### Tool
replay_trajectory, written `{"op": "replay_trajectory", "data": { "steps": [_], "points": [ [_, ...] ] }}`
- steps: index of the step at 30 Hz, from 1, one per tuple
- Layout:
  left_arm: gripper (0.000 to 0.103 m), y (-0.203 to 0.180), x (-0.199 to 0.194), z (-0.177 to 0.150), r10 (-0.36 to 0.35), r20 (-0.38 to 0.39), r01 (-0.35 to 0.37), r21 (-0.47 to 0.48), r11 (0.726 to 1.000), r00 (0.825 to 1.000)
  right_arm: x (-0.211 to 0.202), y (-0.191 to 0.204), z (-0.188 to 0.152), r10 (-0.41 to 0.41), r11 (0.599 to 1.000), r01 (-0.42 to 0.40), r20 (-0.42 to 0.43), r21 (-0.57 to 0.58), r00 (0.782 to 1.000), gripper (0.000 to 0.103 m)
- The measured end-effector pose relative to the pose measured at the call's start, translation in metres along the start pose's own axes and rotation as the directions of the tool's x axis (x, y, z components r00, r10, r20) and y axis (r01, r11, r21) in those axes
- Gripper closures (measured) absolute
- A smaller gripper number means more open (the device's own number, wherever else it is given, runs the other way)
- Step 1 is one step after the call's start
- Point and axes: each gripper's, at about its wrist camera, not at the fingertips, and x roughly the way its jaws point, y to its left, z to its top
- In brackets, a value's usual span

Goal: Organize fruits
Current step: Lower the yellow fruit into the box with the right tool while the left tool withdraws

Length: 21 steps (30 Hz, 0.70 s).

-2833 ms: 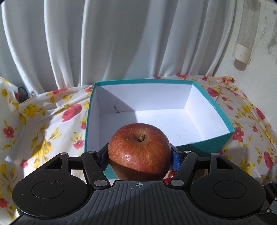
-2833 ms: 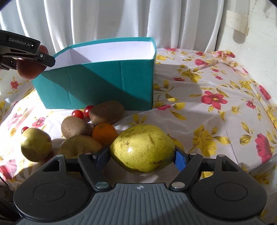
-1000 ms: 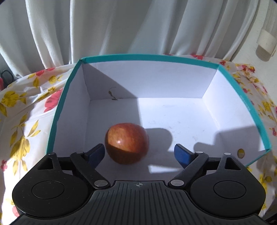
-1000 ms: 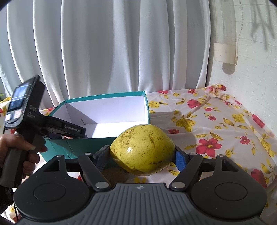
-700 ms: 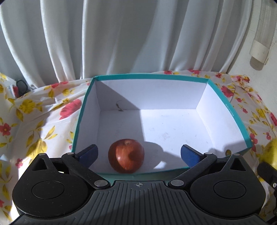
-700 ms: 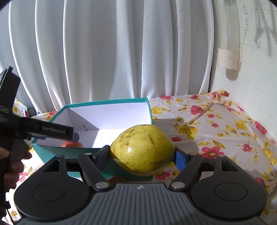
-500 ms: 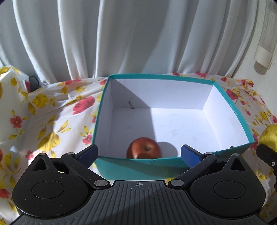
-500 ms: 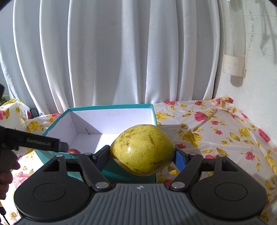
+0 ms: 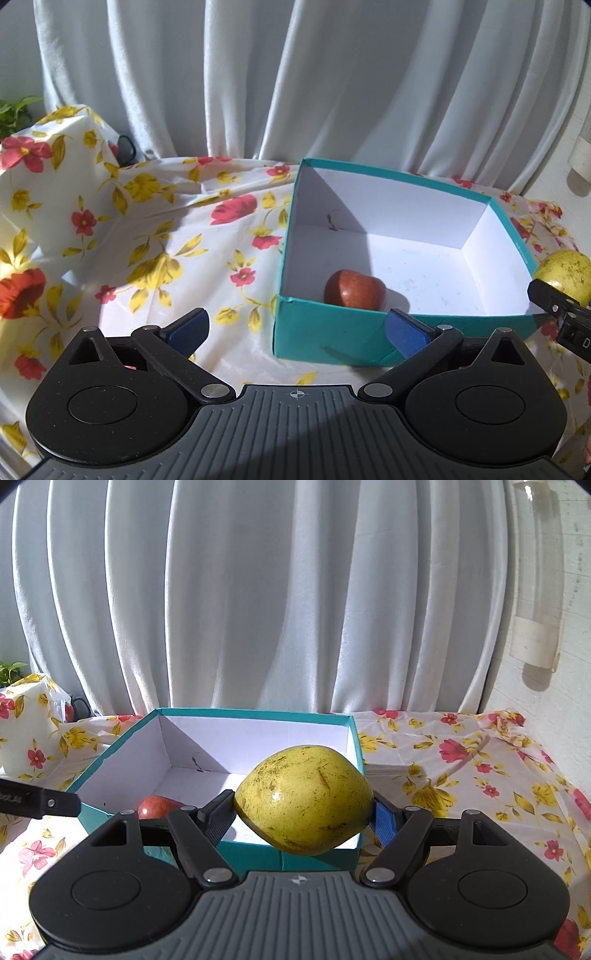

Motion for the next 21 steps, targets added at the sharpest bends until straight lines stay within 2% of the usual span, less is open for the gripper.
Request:
{"op": "replay_trajectory", "data": {
  "steps": [21],
  "points": [
    [0.000, 0.025, 0.001, -0.017, 0.112, -0.076, -0.117, -0.059, 0.991, 0.991, 0.050, 0.001, -0.012, 0.017, 0.999, -0.019, -0.083, -0.033, 0.996, 0.027]
  ]
}}
